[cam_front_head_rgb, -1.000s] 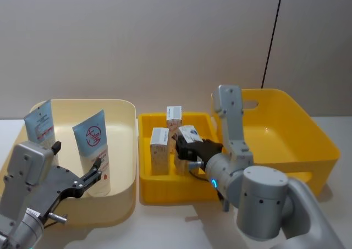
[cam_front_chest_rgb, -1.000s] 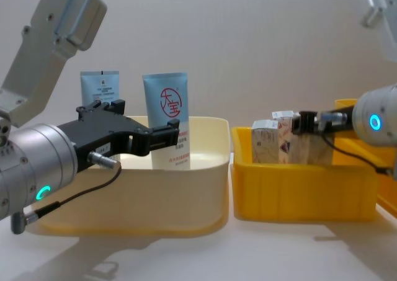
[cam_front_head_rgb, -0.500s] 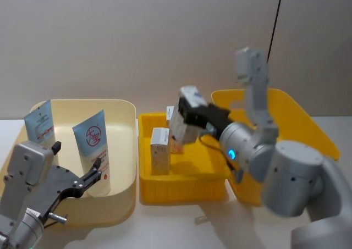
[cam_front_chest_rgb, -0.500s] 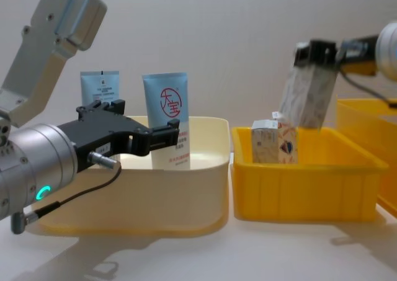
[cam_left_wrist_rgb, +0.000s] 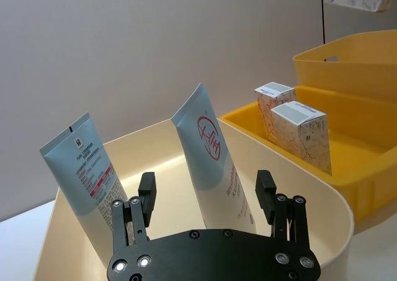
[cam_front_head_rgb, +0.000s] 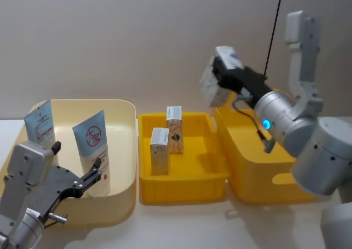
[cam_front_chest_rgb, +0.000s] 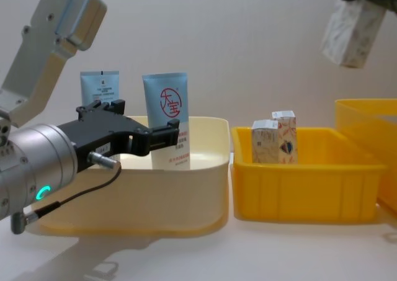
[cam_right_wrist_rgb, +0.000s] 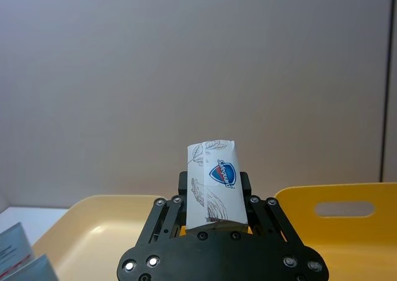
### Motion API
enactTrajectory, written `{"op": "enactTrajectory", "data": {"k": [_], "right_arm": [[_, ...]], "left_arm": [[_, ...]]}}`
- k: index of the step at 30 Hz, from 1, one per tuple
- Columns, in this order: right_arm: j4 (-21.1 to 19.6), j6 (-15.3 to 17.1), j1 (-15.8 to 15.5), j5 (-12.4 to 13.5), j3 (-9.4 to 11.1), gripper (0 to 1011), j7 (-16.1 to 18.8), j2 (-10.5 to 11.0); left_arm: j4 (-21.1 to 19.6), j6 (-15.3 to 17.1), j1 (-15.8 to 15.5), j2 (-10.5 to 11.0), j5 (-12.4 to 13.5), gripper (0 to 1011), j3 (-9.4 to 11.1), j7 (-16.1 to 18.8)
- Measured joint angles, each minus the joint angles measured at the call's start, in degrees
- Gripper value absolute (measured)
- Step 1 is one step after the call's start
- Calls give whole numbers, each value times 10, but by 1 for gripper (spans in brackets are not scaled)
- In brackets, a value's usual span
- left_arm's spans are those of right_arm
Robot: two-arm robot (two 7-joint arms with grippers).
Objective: Bimanual collaborative sorting of washing and personal care products
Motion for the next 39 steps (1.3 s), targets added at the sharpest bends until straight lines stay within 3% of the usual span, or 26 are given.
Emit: {"op": "enactTrajectory", "data": {"k": [23,27,39], "right_arm": [[12,-21,2,-36,86,404,-79,14],[25,-24,4,-48,103,463,-98,18],[67,-30,14,-75,139,867,-141,30]], "left_arm": [[0,0,0,0,0,1002,0,0],[0,0,0,0,0,1002,0,0],[0,0,0,0,0,1002,0,0]]}}
